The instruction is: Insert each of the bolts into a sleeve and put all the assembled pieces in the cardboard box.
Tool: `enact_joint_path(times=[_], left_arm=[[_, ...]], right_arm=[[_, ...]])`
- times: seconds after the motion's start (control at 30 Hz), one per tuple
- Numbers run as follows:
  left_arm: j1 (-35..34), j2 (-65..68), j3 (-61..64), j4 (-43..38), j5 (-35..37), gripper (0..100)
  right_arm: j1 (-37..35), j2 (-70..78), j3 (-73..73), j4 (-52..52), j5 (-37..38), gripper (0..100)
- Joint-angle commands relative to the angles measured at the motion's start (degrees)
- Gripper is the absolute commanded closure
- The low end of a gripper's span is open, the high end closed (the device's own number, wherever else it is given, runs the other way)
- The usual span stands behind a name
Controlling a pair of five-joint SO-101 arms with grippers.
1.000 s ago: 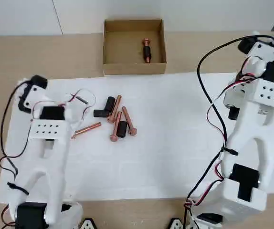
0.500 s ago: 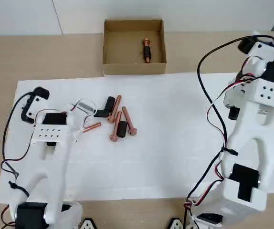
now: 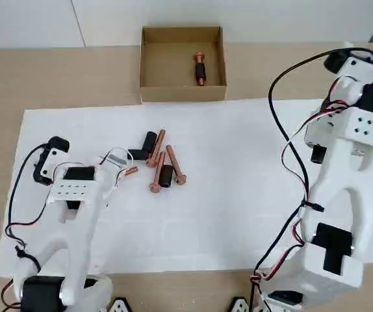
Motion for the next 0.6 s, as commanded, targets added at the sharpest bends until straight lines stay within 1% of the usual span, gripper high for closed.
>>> enact_joint_path(times=[0.0,0.1,0.23,0.3,0.43,0.57], left_arm=[[-0.4,-1.9,0.7,-3.4,0.4,79],[-0.4,-1.9,1.9,-5.5,0.4,80],[-0.4,-1.9,3.7,-8.5,0.4,90],[-0.4,-1.9,4.5,-10.0,0.4,92],[-0.5,-1.9,5.7,-12.3,0.2,92],[-0.4,-1.9,5.6,-12.2,0.1,93]], right_arm=[[-0.6,-2.9,-0.2,0.3,-0.6,99.4],[-0.6,-2.9,-0.2,0.3,-0.6,99.4],[-0.6,-2.9,-0.2,0.3,-0.6,99.4],[-0.6,-2.9,-0.2,0.3,-0.6,99.4],[-0.6,-2.9,-0.2,0.3,-0.6,99.4],[-0.6,-2.9,-0.2,0.3,-0.6,99.4]])
